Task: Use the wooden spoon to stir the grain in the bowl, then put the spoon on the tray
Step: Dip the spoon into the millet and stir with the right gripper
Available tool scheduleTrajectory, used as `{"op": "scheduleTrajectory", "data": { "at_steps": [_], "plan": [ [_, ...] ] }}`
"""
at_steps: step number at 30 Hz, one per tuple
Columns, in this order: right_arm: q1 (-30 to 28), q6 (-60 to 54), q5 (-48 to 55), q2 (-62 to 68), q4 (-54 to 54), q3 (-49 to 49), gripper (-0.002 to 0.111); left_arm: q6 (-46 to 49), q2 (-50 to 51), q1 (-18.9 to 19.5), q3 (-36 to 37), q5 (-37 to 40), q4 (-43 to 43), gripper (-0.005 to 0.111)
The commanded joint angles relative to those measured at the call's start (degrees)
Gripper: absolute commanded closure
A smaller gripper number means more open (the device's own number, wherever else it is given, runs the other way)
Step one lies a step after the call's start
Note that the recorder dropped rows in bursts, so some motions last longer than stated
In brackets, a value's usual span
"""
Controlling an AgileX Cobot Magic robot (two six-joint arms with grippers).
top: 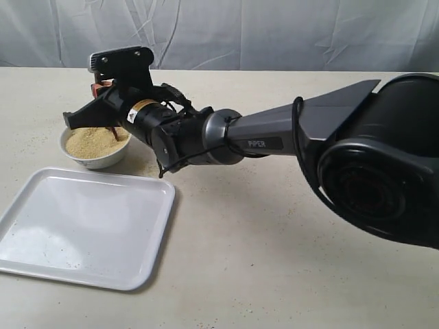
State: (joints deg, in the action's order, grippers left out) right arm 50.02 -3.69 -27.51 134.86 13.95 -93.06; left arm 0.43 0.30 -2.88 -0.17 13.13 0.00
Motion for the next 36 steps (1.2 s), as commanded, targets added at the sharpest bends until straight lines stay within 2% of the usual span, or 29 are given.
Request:
{"op": "scheduleTrajectory", "data": {
  "at_steps": [1,7,12,19,29,36],
  "plan": [
    [0.38,0.24,-1.67,-4.09,-0.79,0.14,0.108,0.01,-0.30,-0.69,0.17,-0.69,0.00,0.107],
    [1.48,6.30,-1.62,-6.26,-0.37,0.14,0.108,0.01,-0.30,-0.69,0.17,-0.69,0.00,0.107],
    [3.72,6.60,-1.85,-0.52,-0.58,0.14,0.108,0.01,-0.30,-0.69,0.17,-0.69,0.00,0.107],
    [0.30,5.80,-1.79,-3.81,1.56,0.14,0.108,0.01,-0.30,-0.69,0.17,-0.69,0.00,0.107],
    [-1.25,1.72,-0.59,-3.83,3.13,0.14,0.108,0.01,-0.30,-0.69,0.17,-0.69,0.00,0.107],
    [-0.96,7.35,-0.51,0.30,4.40,0.14,0.108,0.01,-0.30,-0.69,0.17,-0.69,0.00,0.107]
  ]
}}
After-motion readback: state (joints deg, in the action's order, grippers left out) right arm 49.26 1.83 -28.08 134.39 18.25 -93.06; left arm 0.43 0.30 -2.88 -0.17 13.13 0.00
